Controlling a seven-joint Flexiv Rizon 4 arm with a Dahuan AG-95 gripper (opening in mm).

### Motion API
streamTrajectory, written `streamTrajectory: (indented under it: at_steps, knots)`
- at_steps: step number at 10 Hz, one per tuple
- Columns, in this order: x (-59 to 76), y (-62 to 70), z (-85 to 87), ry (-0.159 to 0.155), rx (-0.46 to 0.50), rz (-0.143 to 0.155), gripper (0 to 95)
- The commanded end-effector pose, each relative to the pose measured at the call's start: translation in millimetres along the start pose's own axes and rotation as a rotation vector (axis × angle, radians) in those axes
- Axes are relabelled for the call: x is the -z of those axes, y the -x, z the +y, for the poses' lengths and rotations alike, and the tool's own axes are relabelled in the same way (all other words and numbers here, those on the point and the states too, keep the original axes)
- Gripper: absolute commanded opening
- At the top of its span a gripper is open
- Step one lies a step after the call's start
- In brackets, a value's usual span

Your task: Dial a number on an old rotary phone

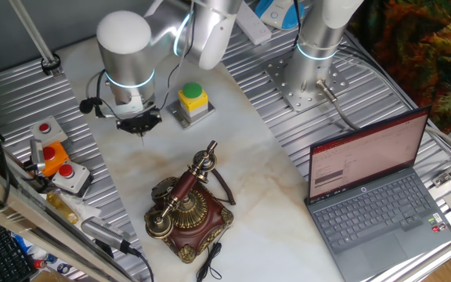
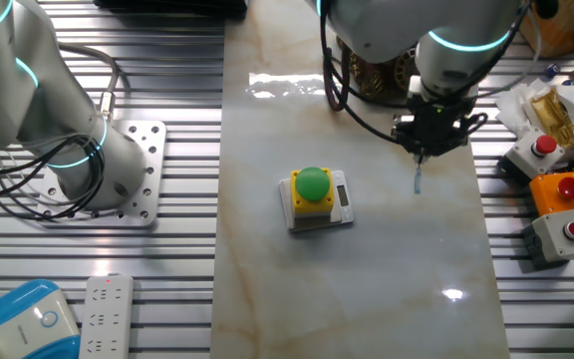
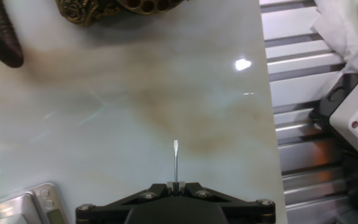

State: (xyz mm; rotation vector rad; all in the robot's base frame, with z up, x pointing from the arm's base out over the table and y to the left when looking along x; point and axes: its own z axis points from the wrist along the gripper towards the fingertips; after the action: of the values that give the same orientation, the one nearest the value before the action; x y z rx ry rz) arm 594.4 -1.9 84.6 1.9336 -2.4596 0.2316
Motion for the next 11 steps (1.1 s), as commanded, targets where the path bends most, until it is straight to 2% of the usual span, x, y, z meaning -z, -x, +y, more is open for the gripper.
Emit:
streamTrajectory:
  at_steps: [1,3,4,6,8,11]
  knots:
    - [5.1,4.9,-3.3,0.010,-0.006,0.010,0.0]
    - [6.8,7.2,-4.4,0.013,-0.006,0.016,0.0]
    - [6.8,7.2,-4.4,0.015,-0.023,0.006,0.0]
    - [6.8,7.2,-4.4,0.010,-0.048,-0.005,0.0]
    - [6.8,7.2,-4.4,0.002,-0.065,0.002,0.0]
    - [6.8,7.2,-4.4,-0.003,-0.082,-0.004,0.0]
